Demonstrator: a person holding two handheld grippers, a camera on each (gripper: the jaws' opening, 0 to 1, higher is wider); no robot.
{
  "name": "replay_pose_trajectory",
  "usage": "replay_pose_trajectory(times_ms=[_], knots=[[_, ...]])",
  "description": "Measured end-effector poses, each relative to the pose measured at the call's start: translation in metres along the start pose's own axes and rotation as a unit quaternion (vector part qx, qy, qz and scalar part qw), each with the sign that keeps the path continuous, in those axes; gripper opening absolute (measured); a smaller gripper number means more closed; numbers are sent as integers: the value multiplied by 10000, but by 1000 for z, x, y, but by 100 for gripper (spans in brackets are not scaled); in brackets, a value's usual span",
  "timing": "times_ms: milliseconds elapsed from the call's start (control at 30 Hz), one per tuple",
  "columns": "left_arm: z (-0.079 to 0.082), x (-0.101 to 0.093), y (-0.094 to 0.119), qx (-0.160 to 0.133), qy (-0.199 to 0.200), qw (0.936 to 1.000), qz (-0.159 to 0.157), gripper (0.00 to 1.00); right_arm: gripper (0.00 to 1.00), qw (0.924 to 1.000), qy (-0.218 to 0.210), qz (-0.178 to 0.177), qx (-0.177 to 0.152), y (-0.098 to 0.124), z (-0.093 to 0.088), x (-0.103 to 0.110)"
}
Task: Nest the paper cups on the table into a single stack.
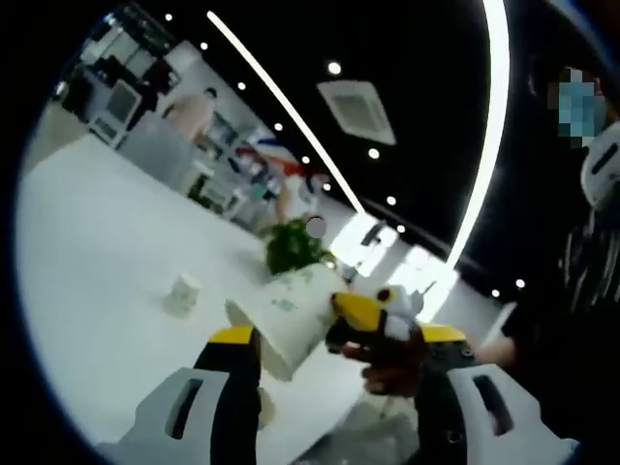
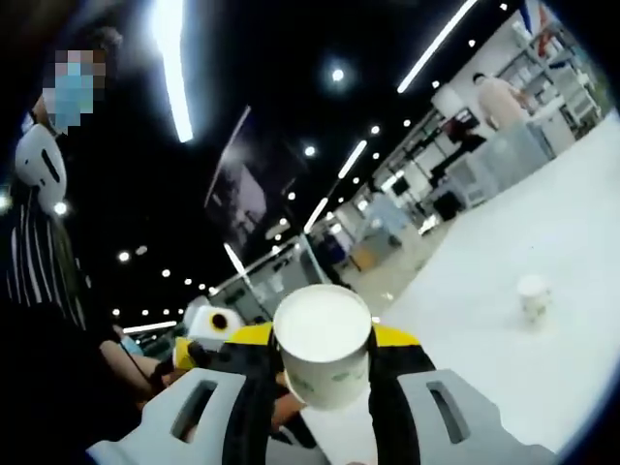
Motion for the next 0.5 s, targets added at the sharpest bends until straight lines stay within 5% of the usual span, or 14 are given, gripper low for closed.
replay_pose_trajectory(times_ms=[133,500], knots=[[3,-3,0,-141,-94,9998,-117,48,33,9990,-365,173,-189,4,1,0],[7,-6,2,-284,370,9980,-420,24,33,9966,-519,607,-182,12,0,5]])
Point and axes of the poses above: the point that each gripper's makers call its tool centre point, and the gripper's own axes: y roughly backward along the fingers, x roughly to its left, z roughly out of its top, the point moved 8 cm from there along y, roughly backward along the fingers, and after that the axes turned 10 degrees about -y, right-handed, at the moved point
